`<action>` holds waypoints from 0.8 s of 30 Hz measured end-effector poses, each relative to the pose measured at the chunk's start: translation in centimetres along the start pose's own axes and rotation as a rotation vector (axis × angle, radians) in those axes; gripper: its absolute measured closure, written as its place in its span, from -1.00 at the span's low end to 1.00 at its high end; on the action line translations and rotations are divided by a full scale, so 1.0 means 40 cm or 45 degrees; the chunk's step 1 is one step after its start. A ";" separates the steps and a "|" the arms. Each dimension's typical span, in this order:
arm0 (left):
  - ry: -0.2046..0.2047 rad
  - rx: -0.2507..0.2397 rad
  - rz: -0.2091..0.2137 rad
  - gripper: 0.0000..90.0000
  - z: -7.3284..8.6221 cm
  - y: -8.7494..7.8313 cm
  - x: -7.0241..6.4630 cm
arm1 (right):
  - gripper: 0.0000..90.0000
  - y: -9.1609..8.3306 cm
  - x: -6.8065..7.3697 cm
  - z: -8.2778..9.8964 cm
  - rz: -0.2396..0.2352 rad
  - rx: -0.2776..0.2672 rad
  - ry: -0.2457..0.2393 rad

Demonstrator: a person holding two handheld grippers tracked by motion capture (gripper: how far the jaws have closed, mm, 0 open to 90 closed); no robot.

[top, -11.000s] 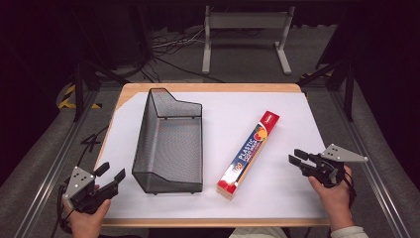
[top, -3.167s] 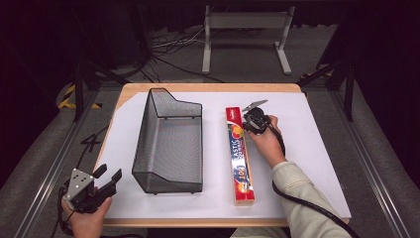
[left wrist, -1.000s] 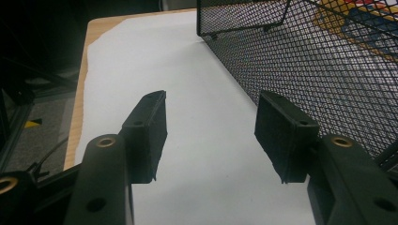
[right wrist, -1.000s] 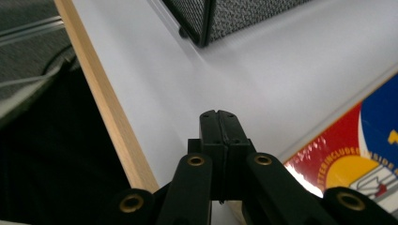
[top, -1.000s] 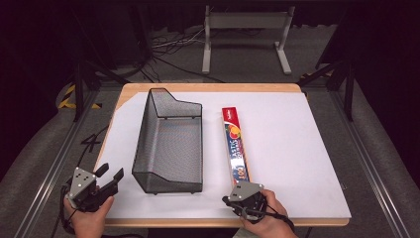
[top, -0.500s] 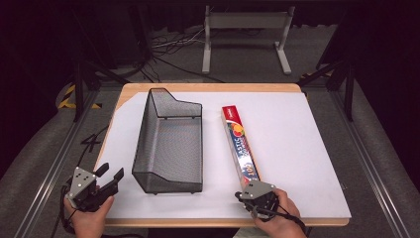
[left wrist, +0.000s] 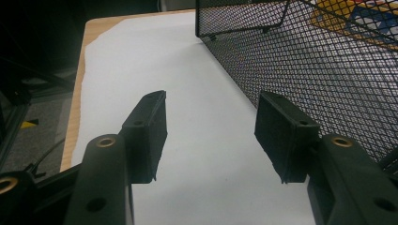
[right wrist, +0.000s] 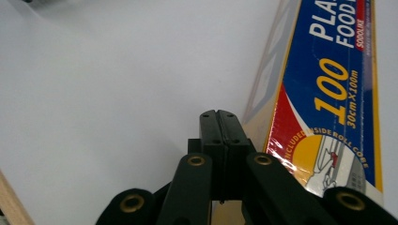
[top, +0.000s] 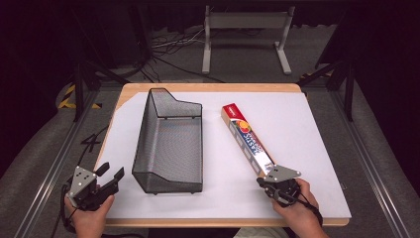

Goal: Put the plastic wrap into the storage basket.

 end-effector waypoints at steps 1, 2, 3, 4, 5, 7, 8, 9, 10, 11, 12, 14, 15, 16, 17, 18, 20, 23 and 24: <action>0.001 0.001 0.000 -0.01 0.000 0.000 0.000 | 1.00 -0.002 -0.013 0.005 0.051 0.018 -0.014; -0.001 -0.002 0.000 -0.01 0.000 0.001 0.000 | 1.00 -0.001 -0.025 0.012 0.067 0.026 -0.004; -0.002 -0.001 0.002 -0.01 -0.001 0.001 -0.001 | 1.00 0.000 -0.042 0.025 0.070 0.031 0.028; -0.002 -0.001 0.001 -0.01 -0.001 0.001 -0.001 | 1.00 -0.003 -0.052 0.029 0.076 0.025 0.041; -0.002 -0.001 0.001 -0.01 -0.001 0.001 -0.001 | 1.00 -0.005 -0.060 0.033 0.096 0.032 0.047; 0.001 0.001 0.001 -0.01 -0.001 0.002 -0.001 | 1.00 -0.004 -0.077 0.047 0.111 0.030 0.059; 0.000 0.000 0.003 -0.01 -0.001 0.003 -0.002 | 1.00 -0.005 -0.082 0.049 0.106 0.022 0.074; 0.005 -0.002 0.004 -0.01 -0.002 0.004 -0.002 | 1.00 -0.006 -0.085 0.050 0.110 0.029 0.083; 0.002 -0.002 0.003 -0.01 -0.002 0.005 -0.002 | 1.00 -0.005 -0.088 0.051 0.117 0.030 0.085; 0.003 0.000 0.004 -0.01 -0.002 0.006 -0.002 | 1.00 -0.004 -0.090 0.053 0.110 0.026 0.088; 0.005 0.004 0.006 -0.01 -0.002 0.006 -0.003 | 1.00 -0.004 -0.089 0.052 0.107 0.024 0.090; 0.003 0.004 0.008 -0.01 -0.002 0.007 -0.004 | 1.00 -0.006 -0.086 0.049 0.071 0.001 0.096; 0.004 0.003 0.008 -0.01 -0.003 0.007 -0.003 | 1.00 -0.009 -0.081 0.045 0.022 -0.026 0.113; 0.002 0.001 0.009 -0.01 -0.003 0.009 -0.004 | 0.97 -0.012 -0.078 0.042 -0.008 -0.045 0.123; 0.004 0.003 0.009 -0.01 -0.003 0.010 -0.003 | 0.88 -0.018 -0.075 0.037 -0.037 -0.066 0.127; 0.005 0.004 0.010 -0.01 -0.003 0.011 -0.004 | 0.82 -0.023 -0.070 0.031 -0.067 -0.084 0.133; 0.007 0.005 0.014 -0.01 -0.005 0.015 -0.006 | 0.75 -0.036 -0.059 0.016 -0.127 -0.137 0.159; 0.013 0.005 0.019 -0.01 -0.006 0.019 -0.010 | 0.68 -0.062 -0.051 -0.007 -0.172 -0.231 0.182; 0.014 0.005 0.021 -0.01 -0.007 0.021 -0.011 | 0.59 -0.071 -0.054 -0.014 -0.170 -0.265 0.205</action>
Point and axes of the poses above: each handheld gripper's, and its own axes: y roughly forward along the jaws, z roughly out of its underside, x roughly to its left, the point moved 7 cm from there along y, roughly forward along the jaws, and after that the axes turned 8 degrees about -y, right-handed, at the moved point
